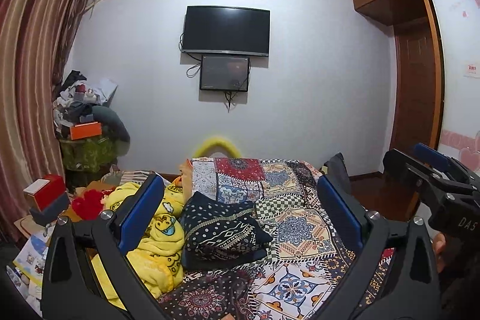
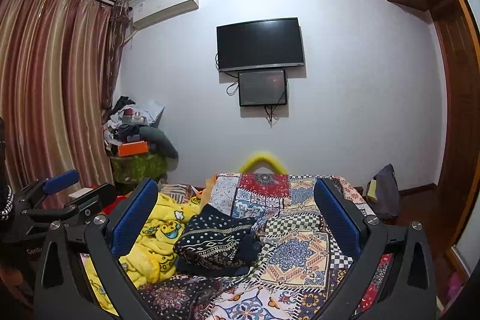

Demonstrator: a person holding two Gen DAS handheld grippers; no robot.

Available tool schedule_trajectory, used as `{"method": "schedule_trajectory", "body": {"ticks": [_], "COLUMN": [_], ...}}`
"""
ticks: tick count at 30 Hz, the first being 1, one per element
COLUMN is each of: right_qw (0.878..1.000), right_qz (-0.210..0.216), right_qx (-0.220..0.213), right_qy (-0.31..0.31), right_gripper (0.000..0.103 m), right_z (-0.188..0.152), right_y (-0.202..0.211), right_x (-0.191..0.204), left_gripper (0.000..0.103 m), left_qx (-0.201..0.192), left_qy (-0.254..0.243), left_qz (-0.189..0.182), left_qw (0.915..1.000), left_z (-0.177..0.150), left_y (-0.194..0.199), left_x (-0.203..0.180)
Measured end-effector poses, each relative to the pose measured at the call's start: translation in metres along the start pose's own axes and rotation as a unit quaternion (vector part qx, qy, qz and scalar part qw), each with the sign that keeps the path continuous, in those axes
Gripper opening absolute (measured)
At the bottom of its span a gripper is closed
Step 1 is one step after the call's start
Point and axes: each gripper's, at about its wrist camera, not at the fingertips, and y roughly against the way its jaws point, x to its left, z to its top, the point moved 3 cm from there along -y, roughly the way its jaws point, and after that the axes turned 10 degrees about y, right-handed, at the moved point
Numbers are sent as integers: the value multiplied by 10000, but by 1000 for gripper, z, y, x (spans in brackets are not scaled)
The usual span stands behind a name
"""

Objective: Fold large clothes

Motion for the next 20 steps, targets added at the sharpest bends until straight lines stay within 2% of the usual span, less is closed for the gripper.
{"method": "schedule_trajectory", "body": {"ticks": [20], "right_qw": [9999], "right_qz": [-67], "right_qx": [40], "right_qy": [-128], "right_gripper": [103], "right_z": [-3], "right_y": [-4], "right_x": [-6], "left_gripper": [102], "left_qx": [167], "left_qy": [18], "left_qz": [-83], "left_qw": [9998], "left_z": [-5], "left_y": [-13], "left_x": [-6]}}
